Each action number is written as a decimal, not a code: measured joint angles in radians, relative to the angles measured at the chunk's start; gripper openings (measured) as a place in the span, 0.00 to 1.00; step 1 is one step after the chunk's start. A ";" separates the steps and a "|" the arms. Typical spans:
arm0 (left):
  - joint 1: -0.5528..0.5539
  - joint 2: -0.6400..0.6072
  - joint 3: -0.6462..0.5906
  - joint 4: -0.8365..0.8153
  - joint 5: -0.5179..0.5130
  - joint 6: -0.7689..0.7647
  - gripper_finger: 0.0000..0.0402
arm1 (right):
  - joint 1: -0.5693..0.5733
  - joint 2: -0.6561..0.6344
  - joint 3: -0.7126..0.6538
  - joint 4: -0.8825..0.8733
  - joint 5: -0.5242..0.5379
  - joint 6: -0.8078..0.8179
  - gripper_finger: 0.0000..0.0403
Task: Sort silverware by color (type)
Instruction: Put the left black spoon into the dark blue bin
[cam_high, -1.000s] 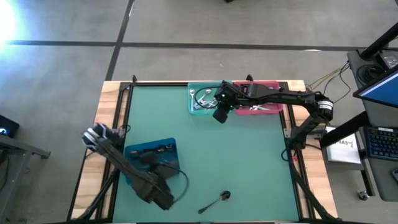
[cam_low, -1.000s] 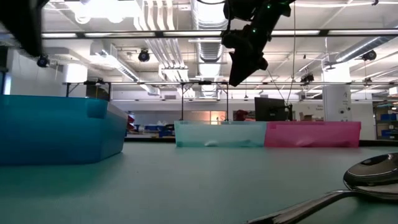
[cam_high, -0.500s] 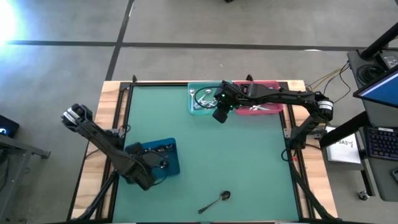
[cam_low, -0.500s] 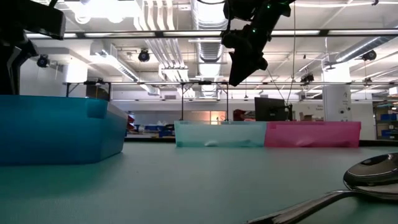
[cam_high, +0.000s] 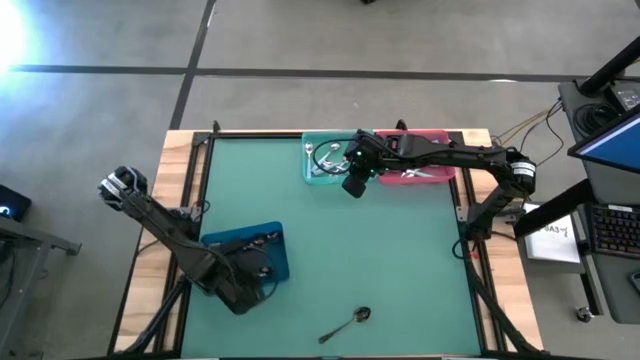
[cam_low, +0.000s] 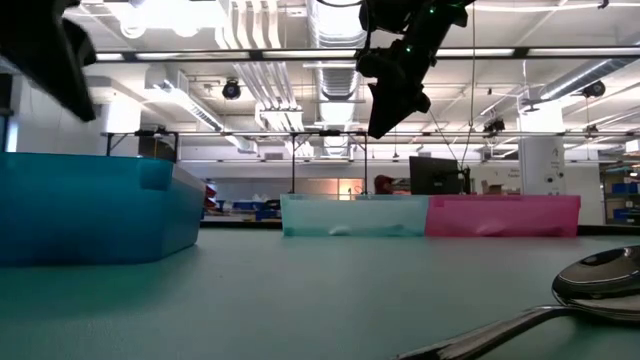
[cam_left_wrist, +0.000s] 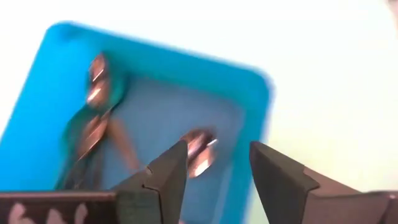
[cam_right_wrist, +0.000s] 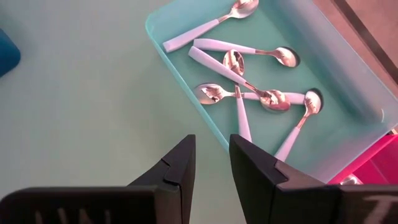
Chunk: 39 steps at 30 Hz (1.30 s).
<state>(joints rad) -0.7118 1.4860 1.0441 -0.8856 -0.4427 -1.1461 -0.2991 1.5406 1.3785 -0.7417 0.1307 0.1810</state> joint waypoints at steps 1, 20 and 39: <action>0.000 0.001 0.003 0.040 -0.014 0.019 0.39 | 0.000 0.000 0.000 0.000 0.000 0.000 0.22; 0.064 0.558 0.481 0.178 -0.038 0.272 0.40 | 0.000 0.000 0.000 0.000 0.000 0.000 0.22; 0.080 1.093 1.291 -0.112 -0.037 0.222 0.40 | 0.000 0.000 0.000 0.000 0.000 0.000 0.22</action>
<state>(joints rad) -0.6313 2.5791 2.3347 -0.9978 -0.4801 -0.9245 -0.2993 1.5406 1.3785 -0.7418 0.1306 0.1806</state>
